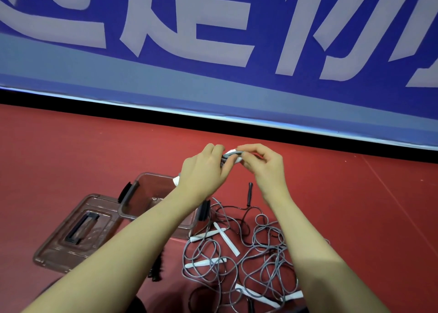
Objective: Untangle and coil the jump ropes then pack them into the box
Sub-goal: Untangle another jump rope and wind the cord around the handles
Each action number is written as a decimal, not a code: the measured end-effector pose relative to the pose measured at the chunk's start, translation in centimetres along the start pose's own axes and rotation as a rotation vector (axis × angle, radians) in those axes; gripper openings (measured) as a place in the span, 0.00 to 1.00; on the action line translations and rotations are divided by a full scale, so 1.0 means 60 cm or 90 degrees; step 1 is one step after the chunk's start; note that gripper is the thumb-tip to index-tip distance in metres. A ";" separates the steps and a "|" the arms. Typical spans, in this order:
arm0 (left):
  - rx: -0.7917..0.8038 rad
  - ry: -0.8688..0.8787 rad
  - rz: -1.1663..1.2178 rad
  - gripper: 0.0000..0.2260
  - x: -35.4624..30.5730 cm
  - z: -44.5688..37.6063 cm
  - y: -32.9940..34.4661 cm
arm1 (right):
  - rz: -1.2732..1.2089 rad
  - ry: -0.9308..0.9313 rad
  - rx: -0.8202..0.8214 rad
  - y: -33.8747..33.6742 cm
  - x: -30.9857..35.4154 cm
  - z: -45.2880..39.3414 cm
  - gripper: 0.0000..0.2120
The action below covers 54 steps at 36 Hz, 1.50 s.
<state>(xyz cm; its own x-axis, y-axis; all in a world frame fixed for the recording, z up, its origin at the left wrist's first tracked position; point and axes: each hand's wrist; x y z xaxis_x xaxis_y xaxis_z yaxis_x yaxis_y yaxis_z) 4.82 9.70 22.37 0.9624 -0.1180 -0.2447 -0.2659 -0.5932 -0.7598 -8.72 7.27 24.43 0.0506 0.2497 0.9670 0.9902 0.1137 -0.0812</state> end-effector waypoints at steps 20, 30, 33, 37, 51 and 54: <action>-0.093 0.084 -0.088 0.20 0.015 -0.006 0.016 | -0.062 0.133 0.034 0.004 -0.004 -0.008 0.10; -0.029 0.066 -0.012 0.16 0.010 0.005 0.012 | -0.091 0.142 -0.006 0.009 -0.011 -0.012 0.12; -0.026 0.056 0.004 0.15 0.006 0.007 0.011 | -0.118 0.150 -0.011 0.007 -0.012 -0.014 0.14; -0.036 0.040 0.040 0.15 0.005 0.003 0.007 | -0.174 0.153 0.015 0.004 -0.012 -0.014 0.13; -0.031 -0.004 0.109 0.16 0.002 0.001 0.001 | -0.137 0.149 0.039 0.004 -0.014 -0.012 0.15; 0.003 -0.030 0.112 0.20 0.002 0.000 -0.001 | -0.086 0.112 0.034 0.004 -0.017 -0.011 0.13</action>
<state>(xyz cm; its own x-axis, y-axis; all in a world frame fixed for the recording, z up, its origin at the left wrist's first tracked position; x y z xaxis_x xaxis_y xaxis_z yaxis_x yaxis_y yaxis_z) 4.96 9.73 22.41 0.8977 -0.1816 -0.4015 -0.4296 -0.5633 -0.7058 -8.42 6.40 23.60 -0.0550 0.0579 0.9968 0.9815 0.1867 0.0433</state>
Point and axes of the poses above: each hand's wrist, its own z-axis away from the middle knuckle, its own y-axis out of the palm, x = y × z, and after that the axes turned 1 degree about -y, right-handed
